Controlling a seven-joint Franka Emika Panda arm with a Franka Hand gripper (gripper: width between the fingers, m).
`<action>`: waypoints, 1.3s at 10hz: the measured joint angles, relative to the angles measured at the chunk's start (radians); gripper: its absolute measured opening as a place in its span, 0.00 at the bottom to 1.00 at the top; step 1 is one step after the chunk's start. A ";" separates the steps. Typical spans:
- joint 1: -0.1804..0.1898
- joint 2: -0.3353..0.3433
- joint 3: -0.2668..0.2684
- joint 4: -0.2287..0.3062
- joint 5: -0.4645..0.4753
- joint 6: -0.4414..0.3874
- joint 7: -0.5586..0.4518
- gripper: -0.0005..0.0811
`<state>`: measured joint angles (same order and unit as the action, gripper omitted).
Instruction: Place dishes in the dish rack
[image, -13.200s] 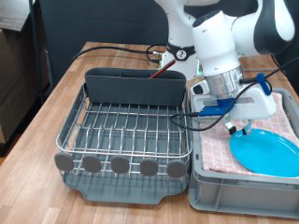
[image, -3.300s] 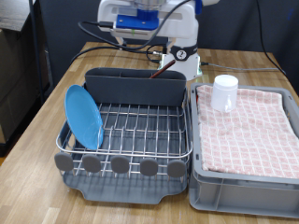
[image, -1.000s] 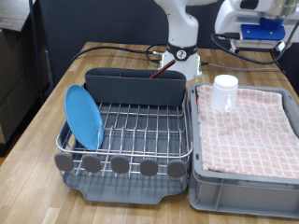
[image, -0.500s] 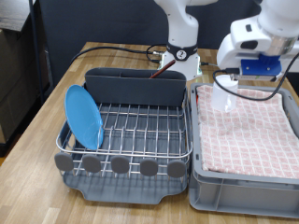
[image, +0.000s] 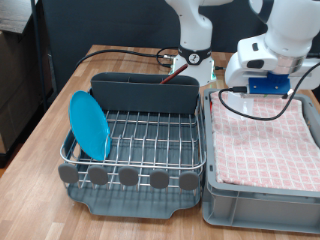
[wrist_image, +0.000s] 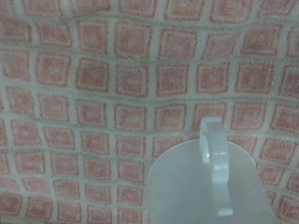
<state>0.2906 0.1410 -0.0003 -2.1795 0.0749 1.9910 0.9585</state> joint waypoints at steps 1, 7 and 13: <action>-0.001 0.000 -0.006 -0.022 0.001 0.023 -0.002 0.99; -0.001 0.000 -0.023 -0.126 0.000 0.146 -0.011 0.99; -0.001 0.003 -0.037 -0.185 0.037 0.232 -0.038 0.99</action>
<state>0.2898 0.1441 -0.0378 -2.3643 0.1116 2.2227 0.9204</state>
